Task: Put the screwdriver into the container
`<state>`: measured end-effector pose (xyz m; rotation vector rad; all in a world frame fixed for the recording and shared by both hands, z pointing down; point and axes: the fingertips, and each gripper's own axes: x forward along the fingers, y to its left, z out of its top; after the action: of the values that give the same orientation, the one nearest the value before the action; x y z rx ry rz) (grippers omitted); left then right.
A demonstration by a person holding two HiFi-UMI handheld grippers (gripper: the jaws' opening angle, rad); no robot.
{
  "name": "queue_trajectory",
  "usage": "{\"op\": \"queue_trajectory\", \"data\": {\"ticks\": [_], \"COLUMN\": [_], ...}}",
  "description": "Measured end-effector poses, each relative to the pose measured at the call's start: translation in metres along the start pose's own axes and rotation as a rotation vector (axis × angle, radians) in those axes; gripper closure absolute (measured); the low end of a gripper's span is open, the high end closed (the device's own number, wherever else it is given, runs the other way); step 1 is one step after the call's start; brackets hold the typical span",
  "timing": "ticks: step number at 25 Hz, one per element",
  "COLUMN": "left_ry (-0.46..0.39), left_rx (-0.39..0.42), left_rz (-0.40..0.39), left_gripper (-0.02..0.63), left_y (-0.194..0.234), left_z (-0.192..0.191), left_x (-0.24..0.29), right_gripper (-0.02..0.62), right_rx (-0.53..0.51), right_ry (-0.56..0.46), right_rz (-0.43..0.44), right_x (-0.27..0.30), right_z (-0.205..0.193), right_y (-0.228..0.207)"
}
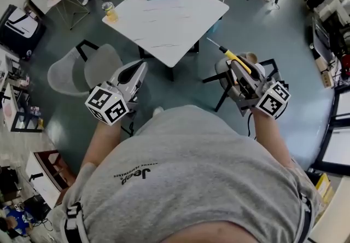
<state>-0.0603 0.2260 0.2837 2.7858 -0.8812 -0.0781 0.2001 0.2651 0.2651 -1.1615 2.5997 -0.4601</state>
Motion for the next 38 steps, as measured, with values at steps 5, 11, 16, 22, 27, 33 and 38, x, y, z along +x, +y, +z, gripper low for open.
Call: {"op": "queue_trajectory", "data": {"ticks": [5, 11, 16, 22, 27, 33, 38], "left_ry": [-0.008, -0.031, -0.017, -0.007, -0.006, 0.013, 0.028], "left_rx": [0.002, -0.004, -0.012, -0.021, -0.03, -0.05, -0.049], "left_rz": [-0.027, -0.028, -0.043, -0.068, -0.086, -0.096, -0.081], "left_gripper": [0.603, 0.603, 0.603, 0.603, 0.603, 0.603, 0.603], "left_y": [0.072, 0.146, 0.193, 0.237, 0.26, 0.272, 0.275], "left_z": [0.024, 0.041, 0.044, 0.051, 0.052, 0.049, 0.047], "left_x": [-0.009, -0.025, -0.027, -0.016, 0.001, 0.028, 0.057], "right_gripper": [0.509, 0.509, 0.509, 0.509, 0.509, 0.509, 0.509], "right_rx": [-0.02, -0.055, -0.071, -0.065, -0.065, -0.048, -0.028], "right_ry": [0.015, 0.046, 0.045, 0.044, 0.051, 0.048, 0.058], "right_rz": [-0.006, 0.002, -0.007, -0.031, -0.049, -0.062, -0.039], "right_x": [0.083, 0.166, 0.218, 0.258, 0.276, 0.282, 0.29], "right_z": [0.005, 0.006, 0.011, 0.009, 0.009, 0.012, 0.018], "right_y": [0.006, 0.011, 0.004, -0.012, -0.027, -0.053, -0.087]}}
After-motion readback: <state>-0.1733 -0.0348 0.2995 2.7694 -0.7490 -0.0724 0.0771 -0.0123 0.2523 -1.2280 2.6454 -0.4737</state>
